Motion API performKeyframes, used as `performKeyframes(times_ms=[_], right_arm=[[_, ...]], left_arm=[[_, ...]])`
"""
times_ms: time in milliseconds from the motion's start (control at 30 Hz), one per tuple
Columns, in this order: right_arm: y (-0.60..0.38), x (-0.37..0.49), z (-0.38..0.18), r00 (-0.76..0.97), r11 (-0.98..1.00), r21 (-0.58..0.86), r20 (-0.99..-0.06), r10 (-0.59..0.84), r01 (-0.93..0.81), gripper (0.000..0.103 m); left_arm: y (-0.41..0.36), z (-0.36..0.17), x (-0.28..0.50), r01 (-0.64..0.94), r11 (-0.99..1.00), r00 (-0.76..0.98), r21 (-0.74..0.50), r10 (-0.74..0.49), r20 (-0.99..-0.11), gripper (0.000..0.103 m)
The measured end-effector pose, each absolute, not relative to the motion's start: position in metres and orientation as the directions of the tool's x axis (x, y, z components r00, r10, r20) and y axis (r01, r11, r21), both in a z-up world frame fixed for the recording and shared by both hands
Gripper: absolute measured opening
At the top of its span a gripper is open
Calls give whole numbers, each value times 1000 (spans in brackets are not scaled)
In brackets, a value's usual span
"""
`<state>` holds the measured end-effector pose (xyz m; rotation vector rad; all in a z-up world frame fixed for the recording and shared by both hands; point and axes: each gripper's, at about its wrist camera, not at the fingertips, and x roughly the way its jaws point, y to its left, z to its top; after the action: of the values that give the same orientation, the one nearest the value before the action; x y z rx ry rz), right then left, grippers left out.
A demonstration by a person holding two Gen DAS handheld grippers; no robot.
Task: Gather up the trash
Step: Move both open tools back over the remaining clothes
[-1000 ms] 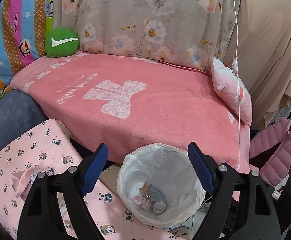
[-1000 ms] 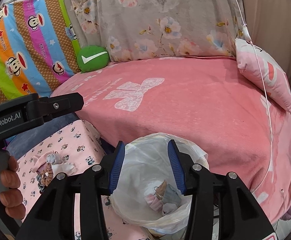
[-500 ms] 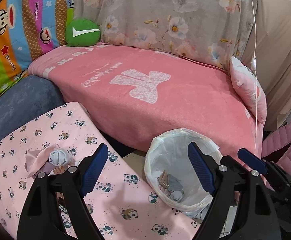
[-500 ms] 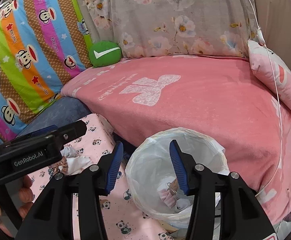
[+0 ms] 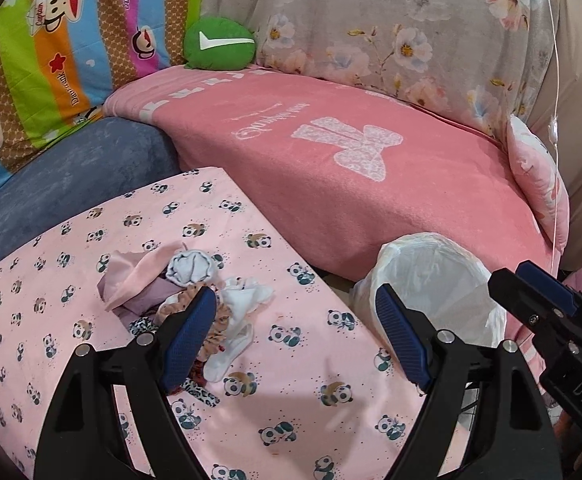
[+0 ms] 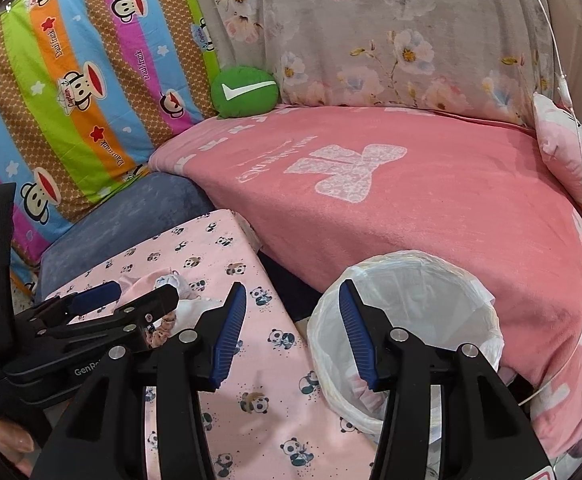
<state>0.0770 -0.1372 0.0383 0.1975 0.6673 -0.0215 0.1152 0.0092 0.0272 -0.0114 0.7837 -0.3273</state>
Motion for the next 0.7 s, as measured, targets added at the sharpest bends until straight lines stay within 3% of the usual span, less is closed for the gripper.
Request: performKeyframes(times_ms=[700], right_arm=[[-51,103,20,731,989,138,-671,128,-46,49]], left_arm=[[93,-12,114,132,980,634,-146,-197,-747,78]])
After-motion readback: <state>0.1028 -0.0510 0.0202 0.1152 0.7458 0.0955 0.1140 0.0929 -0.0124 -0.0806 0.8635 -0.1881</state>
